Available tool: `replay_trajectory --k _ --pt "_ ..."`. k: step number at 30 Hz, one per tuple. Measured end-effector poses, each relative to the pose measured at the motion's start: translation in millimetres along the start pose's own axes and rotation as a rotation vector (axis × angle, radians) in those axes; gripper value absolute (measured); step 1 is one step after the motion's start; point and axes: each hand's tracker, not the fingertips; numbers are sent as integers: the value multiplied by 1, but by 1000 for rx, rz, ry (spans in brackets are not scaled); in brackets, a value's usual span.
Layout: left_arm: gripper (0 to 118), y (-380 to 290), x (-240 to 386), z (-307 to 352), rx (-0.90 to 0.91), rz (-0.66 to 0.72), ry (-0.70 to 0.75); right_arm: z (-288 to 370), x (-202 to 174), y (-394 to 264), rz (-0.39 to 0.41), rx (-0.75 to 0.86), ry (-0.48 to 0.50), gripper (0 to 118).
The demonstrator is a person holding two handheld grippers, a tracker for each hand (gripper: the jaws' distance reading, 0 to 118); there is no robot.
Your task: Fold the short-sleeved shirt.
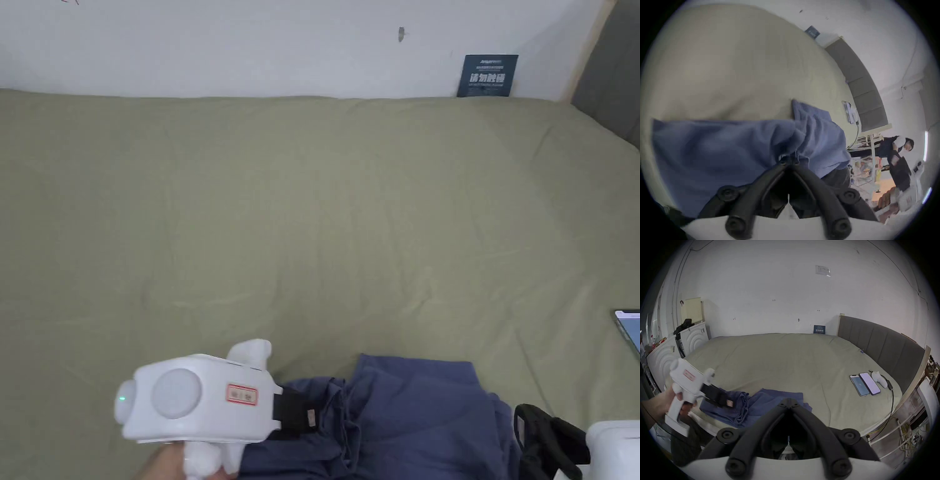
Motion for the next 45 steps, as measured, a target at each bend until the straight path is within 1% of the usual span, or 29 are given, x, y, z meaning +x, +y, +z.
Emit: replay_trajectory --k 3,5,7,8,10,14,15,16,17,18,19,20,22,26,27,28,29,30,31,32,33,34,36,37,38,39,42,44,45 --pt "0 -3 -21 55 76 5 40 -3 -9 4 8 12 16 0" --pt "0 -7 -47 84 118 55 116 -6 -16 6 19 20 42 0" --pt "0 -12 -72 102 129 81 173 -5 -25 8 28 36 61 0" --pt "0 -14 -87 108 132 115 196 -6 -29 9 32 38 65 0" --pt "0 -14 -107 113 124 175 187 -7 -35 10 40 33 77 0" --pt "0 -15 -128 111 113 223 96 -8 -43 9 49 27 90 0" --pt "6 -15 -129 109 121 220 92 -8 -44 8 53 24 90 0" --pt "20 -16 -131 107 130 217 84 -8 -44 8 58 22 93 0" --pt "43 -15 -129 103 141 216 47 -8 -44 8 61 20 95 0" --pt "87 -14 -130 97 135 239 -14 -8 -44 8 64 18 93 0" --pt "111 -14 -133 91 125 251 -56 -8 -45 8 65 15 93 0" --pt "117 -13 -136 83 103 274 -127 -9 -46 9 67 9 94 0" --pt "116 -10 -144 70 59 337 -189 -9 -46 9 65 6 91 0" --pt "114 -8 -149 39 38 384 -296 -9 -45 7 71 -8 82 0" --pt "112 -8 -149 34 39 390 -321 -9 -44 5 70 -11 80 0" --pt "103 -7 -147 30 36 396 -337 -10 -43 4 68 -17 78 0" --pt "79 -6 -144 30 37 395 -309 -10 -42 3 68 -23 76 0" --pt "12 -6 -139 31 36 399 -296 -10 -42 2 68 -27 73 0" --pt "13 -7 -140 30 32 381 -160 -11 -40 1 69 -29 70 0" --pt "13 -9 -141 27 29 382 -124 -12 -38 0 68 -33 69 0" --pt "13 -9 -145 26 19 390 -186 -12 -37 -1 66 -37 69 0" --pt "13 -10 -146 32 33 416 -204 -11 -37 0 66 -38 69 0" --pt "13 -12 -142 43 70 426 -190 -9 -40 3 70 -32 67 0" --pt "13 -11 -142 55 113 409 -123 -8 -40 4 70 -29 68 0" --pt "13 -12 -141 65 137 404 -93 -8 -40 6 70 -25 71 0" --pt "13 -13 -141 75 170 426 -61 -8 -41 7 71 -21 73 0" --pt "13 -17 -147 123 258 417 39 -7 -41 11 65 -5 89 0" --pt "13 -22 -151 159 262 407 62 -9 -38 10 61 1 105 0" --pt "13 -24 -149 175 261 390 104 -10 -38 10 61 5 111 0"
